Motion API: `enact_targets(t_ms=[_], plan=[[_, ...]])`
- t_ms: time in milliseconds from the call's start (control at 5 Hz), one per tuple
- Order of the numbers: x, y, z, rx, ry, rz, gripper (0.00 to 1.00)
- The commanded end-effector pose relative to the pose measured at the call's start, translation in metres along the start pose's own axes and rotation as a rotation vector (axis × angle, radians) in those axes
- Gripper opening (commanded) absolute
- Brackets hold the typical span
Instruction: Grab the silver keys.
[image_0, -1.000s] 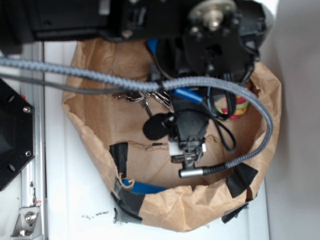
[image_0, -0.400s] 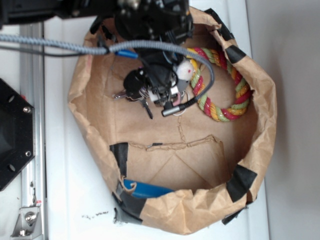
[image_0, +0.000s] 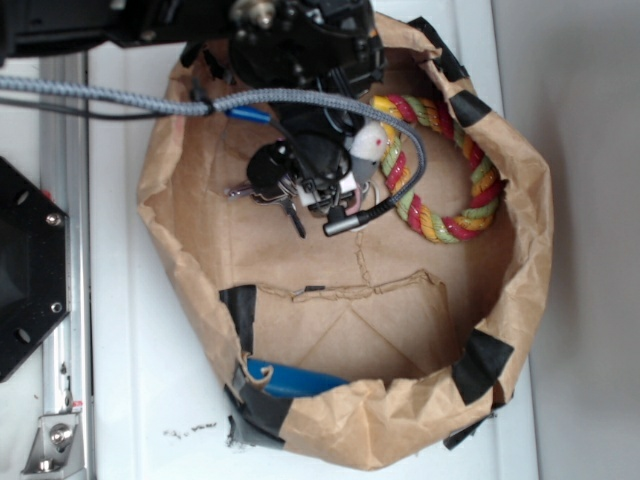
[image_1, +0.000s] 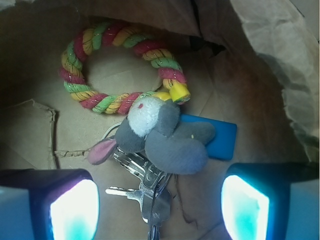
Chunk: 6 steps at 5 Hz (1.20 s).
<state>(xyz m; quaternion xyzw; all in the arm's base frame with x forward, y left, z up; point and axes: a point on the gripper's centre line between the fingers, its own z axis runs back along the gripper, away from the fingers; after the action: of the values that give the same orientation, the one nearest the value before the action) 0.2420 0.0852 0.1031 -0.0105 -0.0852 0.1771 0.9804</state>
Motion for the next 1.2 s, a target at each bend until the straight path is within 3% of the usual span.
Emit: enact_targets(t_ms=[0,200,400,600,800,1000], plan=[[-0.022,0.008,0.03,-0.034,0.025,-0.039,1.0],[-0.029,0.006,0.029,-0.045,0.076,-0.094,1.0],[-0.033,-0.008,0.02,-0.047,0.069,-0.099,1.0],[-0.031,-0.029,0.003,0.0,0.053,-0.082,1.0],[-0.034,-0.048,0.003,-0.019,0.036,-0.114,1.0],[-0.023,-0.053,0.003,-0.019,0.05,-0.076,1.0]])
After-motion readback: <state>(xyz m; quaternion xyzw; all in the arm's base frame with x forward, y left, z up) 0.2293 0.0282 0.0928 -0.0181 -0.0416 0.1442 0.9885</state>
